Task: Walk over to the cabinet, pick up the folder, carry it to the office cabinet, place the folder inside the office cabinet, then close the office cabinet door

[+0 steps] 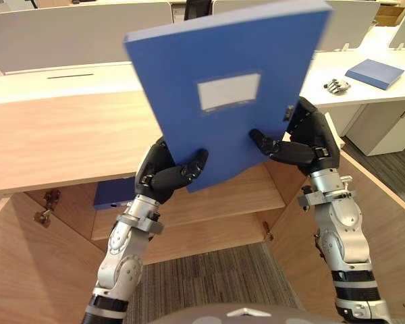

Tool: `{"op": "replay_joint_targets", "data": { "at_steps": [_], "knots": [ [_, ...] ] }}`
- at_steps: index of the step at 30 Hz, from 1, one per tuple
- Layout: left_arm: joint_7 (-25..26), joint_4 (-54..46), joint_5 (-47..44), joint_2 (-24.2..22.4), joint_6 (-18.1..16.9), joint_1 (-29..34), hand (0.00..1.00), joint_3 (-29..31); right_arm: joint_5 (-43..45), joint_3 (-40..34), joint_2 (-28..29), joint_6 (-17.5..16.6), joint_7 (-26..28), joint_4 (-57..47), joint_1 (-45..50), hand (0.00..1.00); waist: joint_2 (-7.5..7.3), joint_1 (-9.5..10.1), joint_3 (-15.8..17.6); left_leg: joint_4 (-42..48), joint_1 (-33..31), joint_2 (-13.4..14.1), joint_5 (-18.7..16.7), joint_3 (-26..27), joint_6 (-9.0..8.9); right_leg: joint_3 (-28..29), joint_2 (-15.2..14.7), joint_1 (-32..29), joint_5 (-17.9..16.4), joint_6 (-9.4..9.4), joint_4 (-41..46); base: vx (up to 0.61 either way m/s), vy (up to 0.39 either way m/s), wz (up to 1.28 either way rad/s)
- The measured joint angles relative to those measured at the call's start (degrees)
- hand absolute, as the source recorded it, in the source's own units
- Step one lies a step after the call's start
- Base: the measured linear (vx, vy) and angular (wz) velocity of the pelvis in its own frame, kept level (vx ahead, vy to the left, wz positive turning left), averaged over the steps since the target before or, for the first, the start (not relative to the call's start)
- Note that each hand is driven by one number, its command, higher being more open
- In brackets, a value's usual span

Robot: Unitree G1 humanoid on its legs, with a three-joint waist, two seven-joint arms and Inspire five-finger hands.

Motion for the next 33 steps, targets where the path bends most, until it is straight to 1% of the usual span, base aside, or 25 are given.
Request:
{"op": "replay_joint_targets", "data": {
  "at_steps": [2,4,8,13,18,20,23,24,28,29,33],
  "knots": [
    [1.13,0.73,0.59,-0.53,0.56,0.01,1.00,-0.27,-0.20,1.48,0.57,0.00,-0.10,-0.59,-1.02,0.00,-0.10,0.03,0.03,0.03,-0.16,0.00,0.04,-0.05,0.04,-0.03,-0.01,0.00,0.16,0.09,-0.26,-0.01,-0.011,0.02],
    [1.92,0.72,1.71,-2.10,0.27,0.01,1.00,0.34,-2.03,1.67,2.01,-0.16,-0.46,-1.08,-1.17,0.00,-0.43,0.18,-0.13,0.05,-0.31,-0.01,0.09,-0.48,0.07,-0.39,-0.05,0.14,0.26,0.10,-0.37,-0.02,-0.021,0.09],
    [3.05,0.02,3.47,-2.82,0.19,0.01,1.00,1.69,-2.25,2.54,3.24,-0.16,-0.97,-1.10,-1.20,0.00,-0.50,0.29,-0.16,0.06,-0.34,-0.05,0.15,-1.06,0.13,-0.80,-0.11,0.44,0.26,0.10,-0.38,-0.01,-0.016,0.08],
    [4.76,-4.25,5.61,-5.83,-0.60,0.44,1.00,5.33,-2.17,2.93,5.33,-0.51,-1.88,-1.71,-1.20,0.00,-0.49,0.45,-0.16,0.05,-0.51,-0.03,0.29,-1.79,0.14,-1.69,-0.14,0.74,0.25,0.10,-0.45,-0.02,-0.023,0.08],
    [4.82,-9.44,6.62,-8.04,-2.07,2.71,1.00,8.07,-2.20,3.01,6.42,-0.52,-1.43,-2.12,-1.20,0.00,-0.43,0.59,-0.14,-0.51,-0.68,-0.07,0.94,-3.62,0.08,-3.34,-0.14,1.53,0.21,0.10,-0.90,-0.02,-0.031,0.19],
    [5.11,-10.16,6.83,-9.14,-3.29,2.88,1.00,9.98,-2.27,3.08,6.43,-0.52,-0.92,-2.12,-1.19,0.00,-0.36,1.09,-0.10,-1.74,-0.70,-0.12,1.95,-4.51,0.04,-4.16,-0.05,1.54,0.16,0.09,-1.00,-0.04,-0.036,0.20],
    [5.95,-11.84,8.83,-9.55,-3.86,3.89,1.00,12.60,-2.79,3.25,6.20,-0.44,-0.55,-2.10,-1.19,0.00,-0.31,1.48,-0.06,-2.54,-0.72,-0.11,2.69,-5.12,-0.01,-4.90,0.05,1.56,0.10,0.07,-1.09,-0.04,-0.035,0.16],
    [6.83,-12.83,9.10,-10.63,-4.84,5.15,1.00,14.31,-2.78,3.48,6.16,-0.43,-0.54,-2.09,-1.18,0.00,-0.14,1.49,0.04,-2.54,-0.81,-0.14,2.81,-5.61,-0.01,-5.29,0.03,1.76,0.05,0.07,-1.09,-0.03,-0.027,0.15],
    [9.41,-13.76,10.92,-13.05,-6.32,7.11,1.00,19.03,-2.69,3.43,6.62,-0.46,-0.72,-2.10,-1.17,0.00,-0.01,1.64,0.13,-2.58,-0.84,-0.38,3.14,-7.43,-0.16,-6.84,-0.21,2.69,-0.88,0.20,-1.00,-0.03,-0.033,0.25],
    [10.70,-13.79,11.15,-14.21,-6.99,8.08,1.00,20.84,-2.68,3.35,6.89,-0.47,-0.88,-2.11,-1.17,0.00,0.15,1.94,0.24,-2.62,-1.03,-0.36,3.31,-7.90,-0.22,-7.28,-0.18,2.77,-1.10,0.20,-0.99,-0.03,-0.039,0.16],
    [13.37,-14.03,11.14,-17.84,-7.28,11.18,1.00,25.22,-2.62,2.73,7.82,-0.47,-1.39,-2.14,-0.75,0.00,0.58,2.54,0.51,-2.83,-1.58,-0.22,3.63,-9.11,-0.42,-8.40,-0.02,2.81,-1.32,0.11,-0.99,-0.02,-0.039,0.17]
  ]
}}
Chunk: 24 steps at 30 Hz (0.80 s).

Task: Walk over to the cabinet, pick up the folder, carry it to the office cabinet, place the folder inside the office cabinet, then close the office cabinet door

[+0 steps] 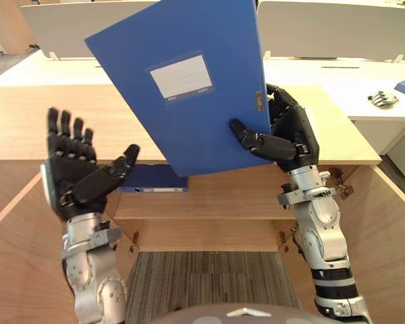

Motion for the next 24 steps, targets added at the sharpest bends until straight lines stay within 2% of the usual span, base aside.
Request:
{"op": "replay_joint_targets", "data": {
  "at_steps": [6,10,17,24],
  "knots": [
    [4.44,0.56,0.05,-1.33,0.01,5.59,1.00,7.32,0.41,-2.16,1.63,0.00,-0.61,0.00,0.53,0.00,-0.16,0.78,0.15,0.25,-0.68,0.07,0.20,-1.77,-0.15,-1.72,0.11,0.38,-0.26,-0.16,0.00,0.01,-0.023,0.17],
    [5.08,8.24,0.06,-1.96,-0.04,7.20,1.00,10.38,0.60,-2.23,2.19,0.01,-0.93,-0.01,0.56,0.00,-0.13,1.11,0.27,0.24,-0.72,-0.08,0.23,-2.21,-0.12,-1.83,-0.03,0.60,-0.39,-0.12,0.01,-0.01,0.002,0.05],
    [5.93,27.90,4.55,-1.87,3.18,7.22,1.00,7.82,5.15,0.05,3.12,0.01,-0.59,-1.27,1.12,0.00,-0.35,1.67,0.60,0.24,-1.25,0.02,0.34,-2.41,-0.25,-1.80,-0.03,-0.25,-1.20,-0.08,0.82,-0.02,-0.006,0.01],
    [5.83,46.47,11.05,-0.78,6.49,4.54,1.00,2.25,9.63,10.42,2.60,0.06,0.46,-1.52,1.56,0.00,-0.46,1.47,0.66,0.28,-1.43,0.33,0.23,-1.44,-0.57,-0.89,0.19,-1.02,-1.19,-0.12,0.84,0.00,-0.003,-0.07]
  ]
}}
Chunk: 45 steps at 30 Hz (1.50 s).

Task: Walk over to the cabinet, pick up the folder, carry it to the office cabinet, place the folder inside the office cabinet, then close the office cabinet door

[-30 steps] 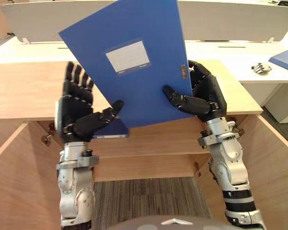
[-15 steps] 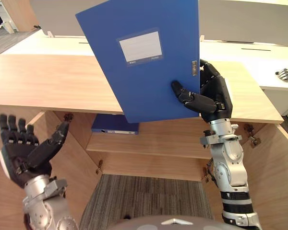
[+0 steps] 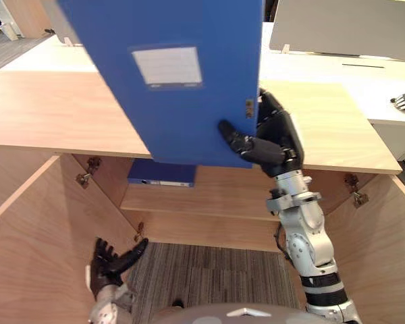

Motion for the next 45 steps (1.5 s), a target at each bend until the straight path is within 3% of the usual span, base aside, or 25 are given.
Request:
{"op": "replay_joint_targets", "data": {
  "at_steps": [5,14,19,23,27,30,33,35,40,45],
  "knots": [
    [-0.13,8.41,3.53,2.50,0.64,-3.04,1.00,-4.29,5.50,7.65,-1.11,0.07,2.66,0.00,0.09,0.00,-0.37,0.05,0.20,0.01,0.98,0.19,-0.46,1.49,-0.15,1.51,0.13,-0.14,0.01,-0.01,0.16,-0.02,0.011,-0.15],
    [-0.78,18.65,6.21,6.78,0.97,-6.41,1.00,-10.44,11.36,13.86,-3.34,0.64,4.83,0.22,0.15,0.00,-0.40,-1.01,0.21,0.02,1.98,0.61,-0.83,3.50,-0.37,3.69,0.58,-0.29,0.09,-0.13,0.08,-0.02,0.003,-0.12],
    [-1.81,23.87,8.41,8.54,1.26,-7.75,1.00,-13.04,11.08,17.53,-6.06,2.41,7.13,8.49,1.72,0.00,-0.24,-1.03,0.33,0.02,2.25,1.28,-0.92,4.31,-0.54,4.30,1.29,-0.31,0.39,-0.50,-0.20,-0.01,-0.019,-0.08],
    [-2.69,26.90,10.13,9.37,1.30,-7.91,1.00,-13.23,6.43,19.00,-8.74,4.84,6.12,16.07,5.20,0.00,0.45,-1.06,0.87,0.01,2.02,1.31,-0.94,4.37,-0.62,4.37,1.30,-0.61,0.39,-0.50,-0.19,0.00,0.000,0.00],
    [-2.69,28.37,11.56,10.92,1.32,-7.85,1.00,-13.49,-1.31,19.33,-11.26,5.62,5.70,16.63,6.61,0.00,1.07,-1.12,1.52,0.01,0.76,1.52,-0.85,4.51,-0.76,4.56,1.52,-2.08,0.40,-0.51,0.05,-0.01,-0.002,-0.01],
    [-2.49,28.66,12.27,12.07,1.31,-9.24,1.00,-13.46,-6.28,19.11,-11.52,5.61,5.22,16.53,5.36,0.00,0.98,-0.95,4.24,1.56,-1.61,1.97,-0.85,4.85,-0.93,5.21,1.65,-4.80,0.36,-0.63,1.90,-0.06,-0.010,-0.08],
    [-1.66,28.59,12.73,12.62,1.28,-13.50,1.00,-13.46,-9.40,19.02,-11.64,5.55,4.14,16.42,0.51,0.00,0.75,-0.69,9.67,10.70,-10.01,3.07,-3.49,4.90,-0.50,6.13,1.26,-12.55,-0.71,-1.54,8.94,-0.15,-0.009,-0.11],
    [-1.20,28.51,12.71,12.63,1.17,-17.75,1.00,-13.53,-10.86,18.97,-12.09,5.38,2.90,16.40,-3.50,0.00,1.03,-0.72,13.46,19.96,-18.03,4.11,-6.57,4.35,-0.15,6.30,0.67,-19.98,-3.21,-1.91,16.81,-0.21,-0.007,-0.04],
    [0.09,26.58,12.41,13.07,0.65,-21.79,1.00,-13.15,-13.86,18.51,-12.48,4.47,0.46,16.23,-6.69,0.00,1.52,-0.72,17.96,35.06,-31.97,6.15,-11.96,3.31,-0.06,7.06,-0.04,-33.73,-8.14,-2.35,31.00,-0.19,-0.013,-0.03],
    [0.31,21.20,10.80,12.83,-0.57,-23.37,1.00,-11.84,-13.85,15.32,-12.59,4.48,-2.10,13.65,-6.79,0.00,2.47,0.14,21.25,44.60,-42.84,8.11,-14.75,2.83,0.35,7.84,-0.13,-44.57,-10.22,-2.55,39.50,-0.13,0.008,-0.09]
  ]
}}
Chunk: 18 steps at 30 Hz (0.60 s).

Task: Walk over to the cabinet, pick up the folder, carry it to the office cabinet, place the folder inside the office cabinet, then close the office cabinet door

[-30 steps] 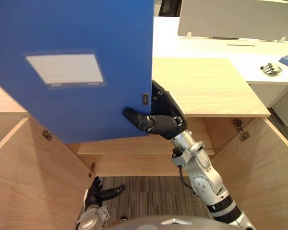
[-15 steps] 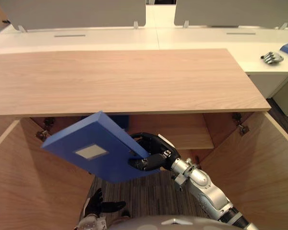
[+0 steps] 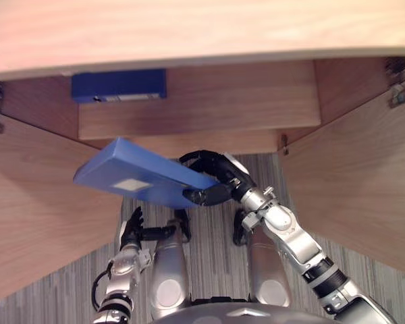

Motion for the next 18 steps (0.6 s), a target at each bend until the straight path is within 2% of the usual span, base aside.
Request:
{"op": "replay_joint_targets", "data": {
  "at_steps": [2,3,6,8,14,18],
  "knots": [
    [1.07,-1.08,-0.03,-0.85,0.15,-2.45,1.00,0.64,0.20,-2.60,1.08,-0.01,-1.43,-4.05,-0.20,0.00,0.22,0.46,0.37,3.76,-5.62,0.87,-0.88,-0.31,0.32,-0.01,-0.12,-5.52,-0.64,0.03,3.41,-0.07,0.031,-0.06],
    [1.20,-1.22,-0.03,-1.05,0.15,-2.77,1.00,0.85,0.20,-3.25,1.55,-0.01,-1.53,-4.60,-0.28,0.00,0.19,0.50,0.45,4.11,-6.33,0.97,-0.99,-0.33,0.36,-0.02,-0.12,-6.20,-0.67,0.02,3.74,-0.07,0.042,-0.06],
    [2.06,-4.93,-0.08,-3.67,0.57,-4.42,1.00,2.17,2.48,-6.98,6.64,-0.31,-3.88,-9.37,-1.92,0.00,0.26,0.59,0.78,7.70,-12.27,1.98,-1.86,-0.45,0.83,-0.19,-0.18,-12.01,-0.92,0.02,6.67,-0.05,0.047,-0.08],
    [2.10,-11.54,-0.22,-6.25,0.60,-4.10,1.00,2.08,7.33,-10.27,10.08,-2.30,-5.84,-11.67,-3.53,0.00,0.48,0.85,1.23,9.31,-15.74,1.78,-2.10,-0.70,1.20,-0.30,-0.89,-15.37,-1.30,0.01,8.45,-0.05,0.046,0.07],
    [2.31,-20.86,-1.84,-8.32,0.17,-3.92,1.00,2.08,16.07,-17.76,15.09,-7.03,-10.24,-11.96,-6.97,0.00,1.05,2.68,2.07,11.55,-21.69,1.36,-2.34,-1.53,1.48,-0.25,-1.74,-21.09,-1.92,0.06,11.27,-0.03,0.024,0.07],
    [3.12,-23.95,-1.84,-8.80,0.13,-3.32,1.00,2.12,19.00,-20.66,15.59,-7.95,-11.82,-10.91,-7.74,0.00,1.35,3.28,2.47,12.05,-23.57,1.14,-2.33,-1.68,1.46,-0.20,-2.02,-23.16,-2.27,0.09,12.36,-0.01,0.001,0.05]
  ]
}}
